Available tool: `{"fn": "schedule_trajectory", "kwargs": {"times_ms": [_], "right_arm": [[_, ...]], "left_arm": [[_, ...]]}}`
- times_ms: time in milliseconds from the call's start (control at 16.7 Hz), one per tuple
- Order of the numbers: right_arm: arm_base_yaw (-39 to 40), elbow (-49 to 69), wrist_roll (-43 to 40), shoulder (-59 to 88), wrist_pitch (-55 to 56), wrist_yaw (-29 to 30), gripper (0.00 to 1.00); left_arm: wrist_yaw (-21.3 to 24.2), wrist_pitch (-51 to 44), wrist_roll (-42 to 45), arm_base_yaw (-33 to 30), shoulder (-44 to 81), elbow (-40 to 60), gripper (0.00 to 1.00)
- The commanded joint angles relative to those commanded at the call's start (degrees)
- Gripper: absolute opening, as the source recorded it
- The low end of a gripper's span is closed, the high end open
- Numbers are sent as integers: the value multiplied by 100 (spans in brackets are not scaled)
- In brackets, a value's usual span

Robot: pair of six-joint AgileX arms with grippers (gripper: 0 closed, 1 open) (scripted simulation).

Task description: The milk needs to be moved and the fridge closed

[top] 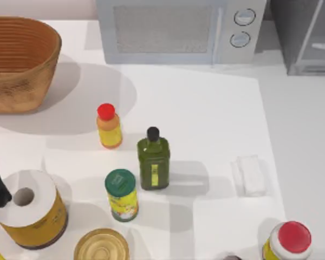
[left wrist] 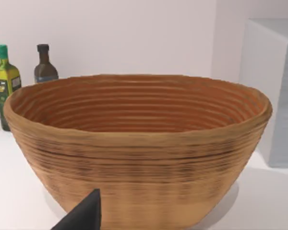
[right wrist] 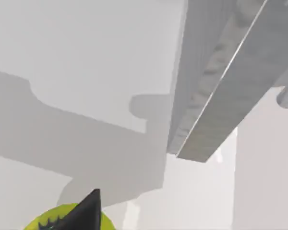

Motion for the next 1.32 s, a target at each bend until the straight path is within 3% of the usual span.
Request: {"fn": "schedule_trajectory", "kwargs": {"times_ms": [360, 840, 1080, 1320], "right_arm": [[-1338, 457, -1090, 1812, -80, -616, 100], [-1354, 474, -1038, 1952, -11, -643, 100], [-780, 473, -222, 1991, 744, -500, 100], [247, 465, 1442, 2052, 2090, -244, 100]], "left_arm": [[0, 0, 0, 0, 0, 0, 100], [0, 0, 0, 0, 0, 0, 100], [0, 0, 0, 0, 0, 0, 100], [0, 0, 0, 0, 0, 0, 100]]}}
